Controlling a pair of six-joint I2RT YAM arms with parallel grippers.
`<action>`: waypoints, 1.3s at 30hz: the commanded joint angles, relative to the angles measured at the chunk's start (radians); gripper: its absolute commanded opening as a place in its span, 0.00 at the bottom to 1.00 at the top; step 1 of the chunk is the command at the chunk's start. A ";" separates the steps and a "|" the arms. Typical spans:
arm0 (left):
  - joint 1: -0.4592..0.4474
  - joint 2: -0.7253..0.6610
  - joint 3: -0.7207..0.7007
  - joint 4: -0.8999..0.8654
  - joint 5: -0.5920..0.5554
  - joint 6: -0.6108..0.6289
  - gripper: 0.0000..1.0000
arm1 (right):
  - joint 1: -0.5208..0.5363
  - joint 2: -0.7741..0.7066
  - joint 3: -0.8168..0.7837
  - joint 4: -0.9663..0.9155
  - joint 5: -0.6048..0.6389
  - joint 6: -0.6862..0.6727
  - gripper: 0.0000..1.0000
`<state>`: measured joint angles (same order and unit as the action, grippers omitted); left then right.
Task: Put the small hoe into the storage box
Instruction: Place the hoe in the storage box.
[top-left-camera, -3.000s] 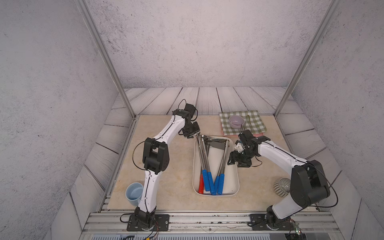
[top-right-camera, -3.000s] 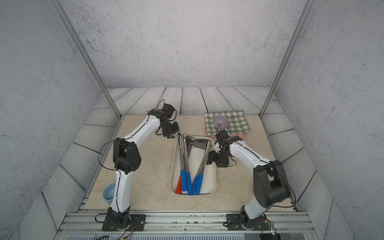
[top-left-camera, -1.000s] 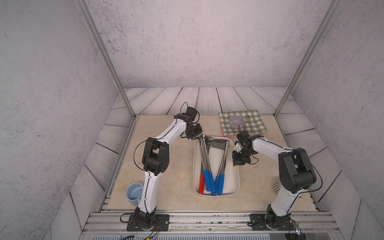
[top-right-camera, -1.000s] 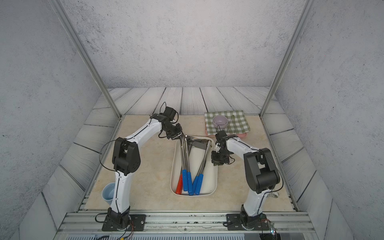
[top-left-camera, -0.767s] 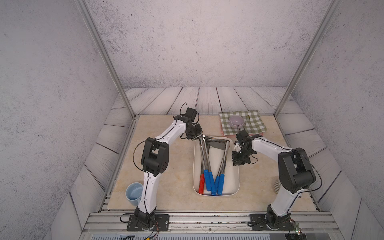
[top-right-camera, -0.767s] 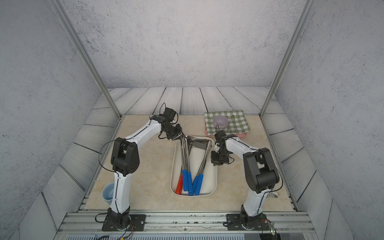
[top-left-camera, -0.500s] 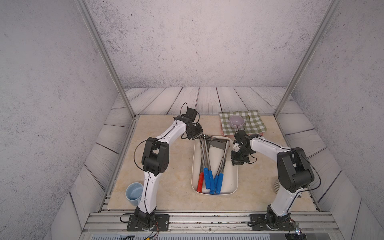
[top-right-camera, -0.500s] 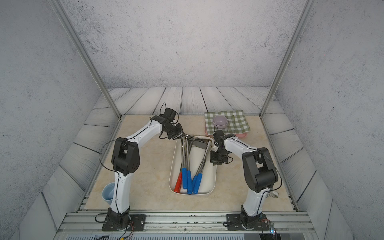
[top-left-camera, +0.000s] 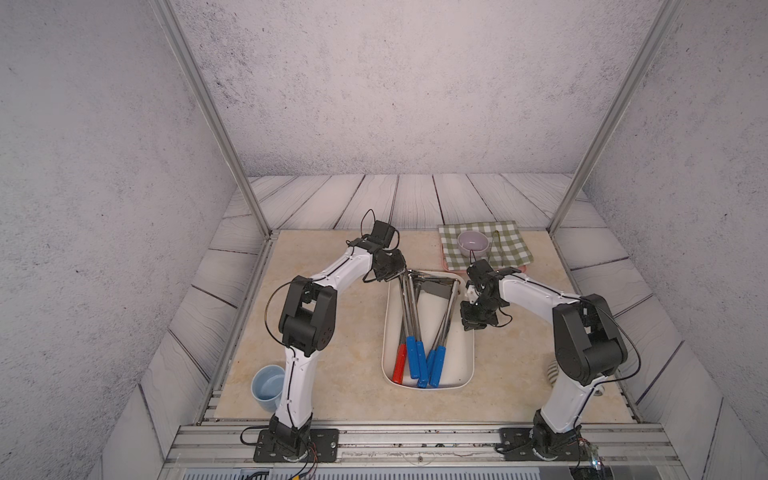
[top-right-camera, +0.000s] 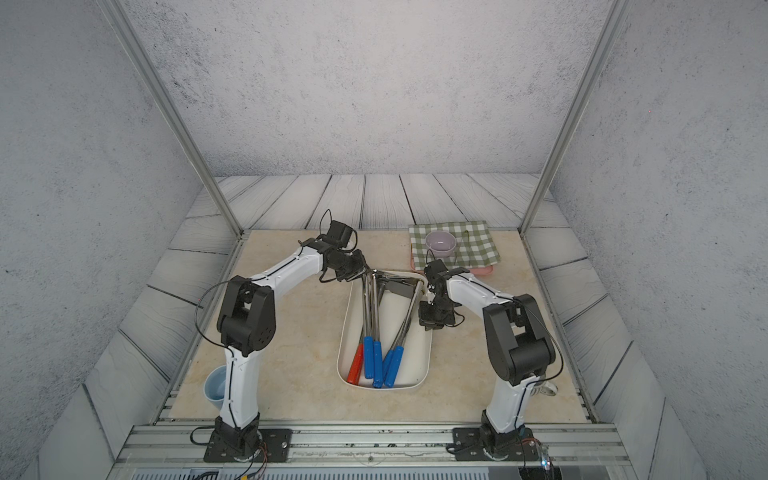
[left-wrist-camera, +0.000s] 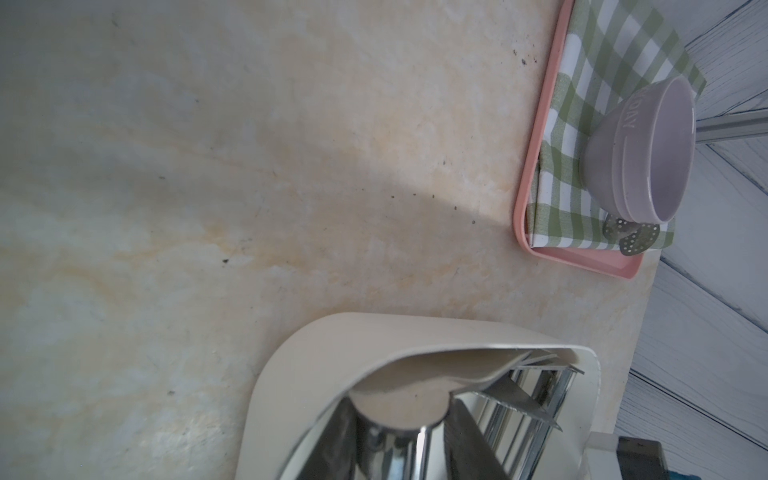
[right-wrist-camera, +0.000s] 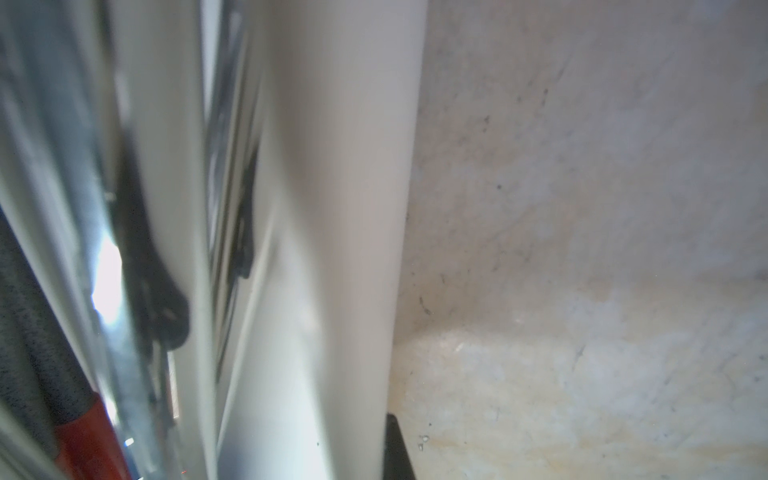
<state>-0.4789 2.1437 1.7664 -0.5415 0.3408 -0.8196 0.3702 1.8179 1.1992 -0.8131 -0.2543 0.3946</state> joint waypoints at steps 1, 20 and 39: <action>-0.120 0.002 -0.056 -0.141 0.174 -0.039 0.00 | 0.064 0.111 -0.037 0.017 -0.232 -0.035 0.00; -0.191 0.080 -0.034 -0.138 0.198 -0.085 0.00 | 0.067 0.124 -0.019 0.005 -0.237 -0.039 0.00; -0.098 -0.060 -0.147 -0.206 0.096 -0.066 0.00 | 0.071 0.115 -0.025 -0.001 -0.232 -0.041 0.00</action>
<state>-0.5808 2.1017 1.7176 -0.5896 0.3847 -0.8360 0.3851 1.8317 1.2274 -0.7971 -0.2878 0.3733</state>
